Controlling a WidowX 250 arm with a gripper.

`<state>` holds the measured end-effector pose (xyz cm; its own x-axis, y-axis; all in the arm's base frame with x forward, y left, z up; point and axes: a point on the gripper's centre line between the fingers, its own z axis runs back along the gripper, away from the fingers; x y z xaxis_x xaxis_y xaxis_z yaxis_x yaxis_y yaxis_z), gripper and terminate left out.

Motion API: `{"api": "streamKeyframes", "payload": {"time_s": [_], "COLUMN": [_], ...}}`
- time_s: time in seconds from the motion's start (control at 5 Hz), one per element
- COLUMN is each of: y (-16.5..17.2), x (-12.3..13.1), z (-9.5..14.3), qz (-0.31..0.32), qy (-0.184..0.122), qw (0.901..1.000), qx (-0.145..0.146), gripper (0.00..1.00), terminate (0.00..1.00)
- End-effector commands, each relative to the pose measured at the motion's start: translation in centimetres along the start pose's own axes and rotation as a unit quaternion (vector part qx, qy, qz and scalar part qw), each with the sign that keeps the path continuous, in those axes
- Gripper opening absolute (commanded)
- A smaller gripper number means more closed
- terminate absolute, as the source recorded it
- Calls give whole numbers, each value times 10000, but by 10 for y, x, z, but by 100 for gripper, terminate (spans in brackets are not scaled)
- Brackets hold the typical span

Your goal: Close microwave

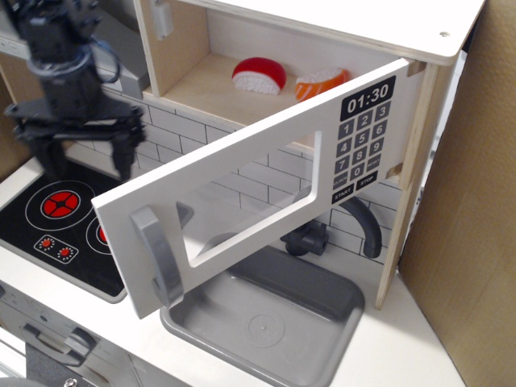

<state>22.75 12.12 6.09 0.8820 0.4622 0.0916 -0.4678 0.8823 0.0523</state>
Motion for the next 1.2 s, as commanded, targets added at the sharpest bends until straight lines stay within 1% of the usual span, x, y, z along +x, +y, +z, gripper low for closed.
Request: {"api": "streamKeyframes", "payload": {"time_s": [0.0,0.2,0.4,0.6,0.8,1.0], "y": [-25,-36,-47,-59,-72,-81], "x": [-2,-8,-13,-21,-30,-40], "z": [55,76,97,110,109,102], "qz": [-778,-1324,-1689,-1983,-2202,-2388], "qy": [-81,-224,-201,-138,-86,-36], "qw": [9963,9895,9824,9742,9685,9630], "qx": [-342,-538,-770,-1064,-1165,-1245], "gripper": [100,100,100,100,100,100], "terminate": [0,0,0,0,0,0]}}
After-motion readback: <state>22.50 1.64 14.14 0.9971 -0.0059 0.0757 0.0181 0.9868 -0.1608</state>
